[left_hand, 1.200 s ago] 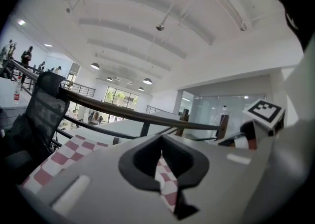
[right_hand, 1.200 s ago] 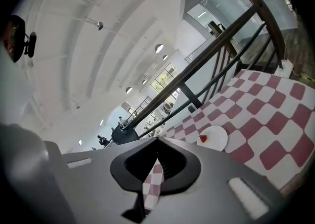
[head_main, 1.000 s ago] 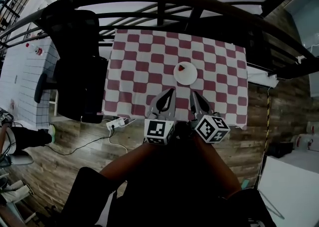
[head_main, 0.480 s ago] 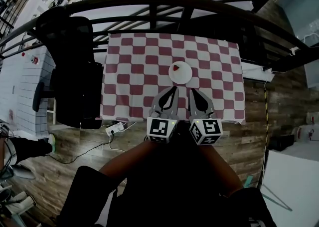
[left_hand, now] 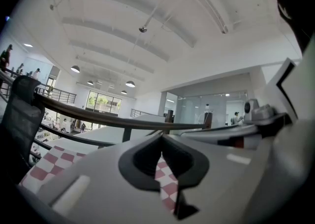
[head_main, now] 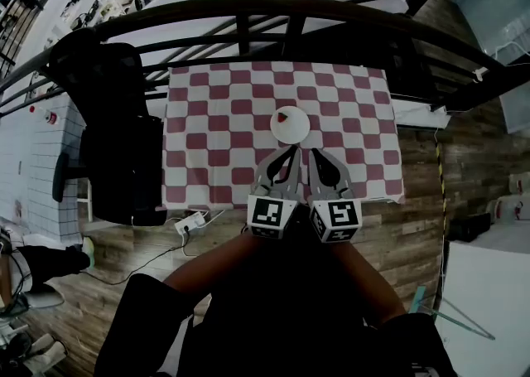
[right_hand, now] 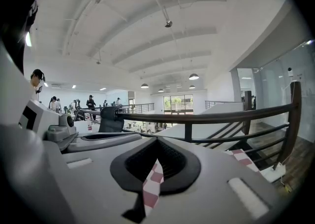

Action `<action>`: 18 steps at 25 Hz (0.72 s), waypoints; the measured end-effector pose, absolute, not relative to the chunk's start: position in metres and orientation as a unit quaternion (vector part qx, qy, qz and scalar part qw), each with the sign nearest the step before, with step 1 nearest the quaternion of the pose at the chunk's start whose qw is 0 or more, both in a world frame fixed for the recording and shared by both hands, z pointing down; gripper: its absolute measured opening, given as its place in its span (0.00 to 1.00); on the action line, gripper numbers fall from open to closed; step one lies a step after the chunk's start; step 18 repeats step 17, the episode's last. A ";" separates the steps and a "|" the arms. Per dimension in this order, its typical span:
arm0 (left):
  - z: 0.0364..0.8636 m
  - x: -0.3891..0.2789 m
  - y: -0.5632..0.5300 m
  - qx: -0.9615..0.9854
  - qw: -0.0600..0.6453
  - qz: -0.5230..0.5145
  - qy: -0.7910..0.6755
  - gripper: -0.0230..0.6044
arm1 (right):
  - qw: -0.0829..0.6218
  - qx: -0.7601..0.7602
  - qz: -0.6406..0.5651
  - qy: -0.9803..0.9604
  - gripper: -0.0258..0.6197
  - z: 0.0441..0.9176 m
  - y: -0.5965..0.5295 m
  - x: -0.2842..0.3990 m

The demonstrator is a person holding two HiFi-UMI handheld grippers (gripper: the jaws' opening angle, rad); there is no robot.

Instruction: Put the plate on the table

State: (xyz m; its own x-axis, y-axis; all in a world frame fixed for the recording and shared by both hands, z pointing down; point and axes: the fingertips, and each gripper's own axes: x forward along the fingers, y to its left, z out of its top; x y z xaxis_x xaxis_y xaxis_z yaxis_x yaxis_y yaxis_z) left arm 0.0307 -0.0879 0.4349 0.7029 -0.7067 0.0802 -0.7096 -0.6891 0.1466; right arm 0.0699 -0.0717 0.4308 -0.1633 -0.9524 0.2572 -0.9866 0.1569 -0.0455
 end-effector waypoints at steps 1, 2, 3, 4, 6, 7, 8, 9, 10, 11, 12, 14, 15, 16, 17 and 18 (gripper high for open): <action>0.435 0.033 -0.088 0.920 0.084 0.010 -0.382 0.05 | 0.087 0.642 0.099 -0.755 0.03 0.432 -0.072 0.071; 0.435 0.036 -0.088 0.922 0.084 0.011 -0.379 0.05 | 0.090 0.642 0.097 -0.755 0.04 0.433 -0.073 0.072; 0.435 0.037 -0.088 0.922 0.086 0.009 -0.376 0.05 | 0.093 0.643 0.097 -0.754 0.04 0.434 -0.073 0.072; 0.436 0.038 -0.087 0.923 0.090 0.007 -0.374 0.05 | 0.096 0.643 0.097 -0.753 0.04 0.435 -0.073 0.071; 0.442 0.040 -0.087 0.925 0.091 0.012 -0.369 0.05 | 0.100 0.646 0.097 -0.751 0.04 0.437 -0.074 0.072; 0.444 0.040 -0.087 0.926 0.088 0.019 -0.367 0.05 | 0.103 0.647 0.097 -0.750 0.03 0.438 -0.075 0.073; 0.444 0.040 -0.088 0.926 0.087 0.025 -0.367 0.05 | 0.106 0.647 0.098 -0.749 0.04 0.440 -0.075 0.073; 0.444 0.040 -0.089 0.925 0.090 0.025 -0.367 0.05 | 0.109 0.646 0.099 -0.749 0.04 0.442 -0.076 0.073; 0.444 0.040 -0.090 0.925 0.093 0.024 -0.368 0.05 | 0.112 0.646 0.099 -0.749 0.04 0.443 -0.077 0.072; 0.444 0.039 -0.091 0.925 0.091 0.026 -0.368 0.05 | 0.115 0.645 0.100 -0.748 0.04 0.445 -0.077 0.072; 0.444 0.039 -0.092 0.926 0.082 0.030 -0.367 0.05 | 0.118 0.646 0.101 -0.748 0.04 0.447 -0.077 0.072; 0.444 0.039 -0.091 0.928 0.070 0.037 -0.363 0.05 | 0.124 0.646 0.104 -0.746 0.04 0.450 -0.076 0.073; 0.444 0.040 -0.091 0.929 0.071 0.038 -0.361 0.05 | 0.125 0.647 0.105 -0.745 0.04 0.451 -0.076 0.073; 0.445 0.040 -0.090 0.929 0.074 0.037 -0.360 0.05 | 0.126 0.647 0.105 -0.744 0.04 0.452 -0.076 0.073; 0.445 0.041 -0.090 0.929 0.078 0.036 -0.359 0.05 | 0.127 0.648 0.106 -0.744 0.04 0.452 -0.076 0.072; 0.445 0.041 -0.090 0.929 0.078 0.036 -0.359 0.05 | 0.127 0.648 0.106 -0.744 0.04 0.452 -0.076 0.072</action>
